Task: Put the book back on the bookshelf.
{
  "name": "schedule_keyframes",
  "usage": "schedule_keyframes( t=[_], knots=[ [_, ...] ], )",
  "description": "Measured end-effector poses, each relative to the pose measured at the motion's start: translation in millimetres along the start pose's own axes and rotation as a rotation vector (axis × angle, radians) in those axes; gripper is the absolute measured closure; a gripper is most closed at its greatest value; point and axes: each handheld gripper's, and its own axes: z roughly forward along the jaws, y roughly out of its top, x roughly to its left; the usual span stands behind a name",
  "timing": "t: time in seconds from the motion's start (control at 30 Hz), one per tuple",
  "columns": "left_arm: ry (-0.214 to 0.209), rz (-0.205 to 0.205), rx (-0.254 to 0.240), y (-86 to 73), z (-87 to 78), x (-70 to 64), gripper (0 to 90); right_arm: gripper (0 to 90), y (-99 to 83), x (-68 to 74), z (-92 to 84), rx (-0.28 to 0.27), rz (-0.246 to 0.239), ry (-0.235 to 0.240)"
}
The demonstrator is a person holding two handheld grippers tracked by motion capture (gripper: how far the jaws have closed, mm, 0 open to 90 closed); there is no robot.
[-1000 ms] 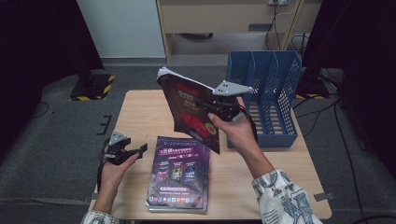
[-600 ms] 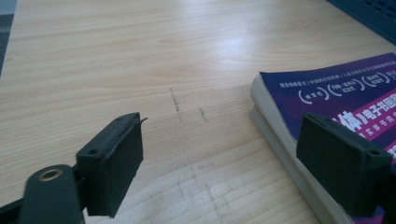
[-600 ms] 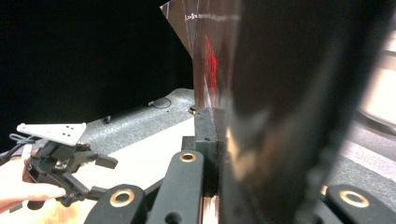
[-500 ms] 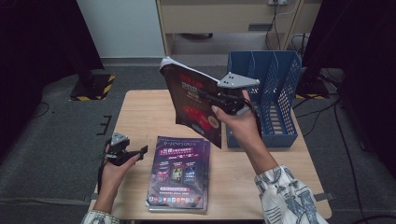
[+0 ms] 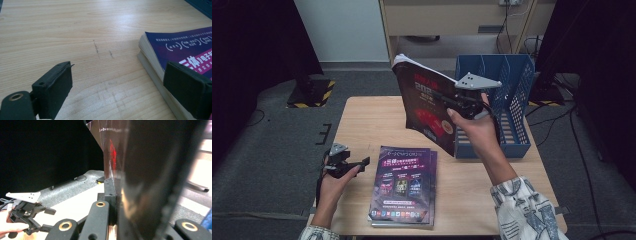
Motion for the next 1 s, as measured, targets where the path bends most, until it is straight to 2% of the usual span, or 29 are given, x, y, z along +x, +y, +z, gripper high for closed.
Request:
schedule_keyframes(
  t=[0.23,0.4,0.7,1.0],
  knots=[
    [-0.003,0.000,0.006,-0.5,1.4,-0.7,8.5,87.0,2.7,-11.4,-18.9,-0.013,0.005,-0.036],
    [-0.007,0.006,0.007,-0.4,1.4,-1.3,8.6,87.0,1.8,-18.4,-27.5,-0.015,-0.001,-0.085],
    [-0.005,0.004,0.007,-0.2,1.6,-1.7,8.7,87.0,4.6,-27.2,-48.2,-0.033,0.008,-0.107],
    [-0.005,0.002,0.003,-0.5,2.0,-1.4,8.7,87.0,0.4,-37.1,-60.4,-0.030,0.024,-0.138]
  ],
)
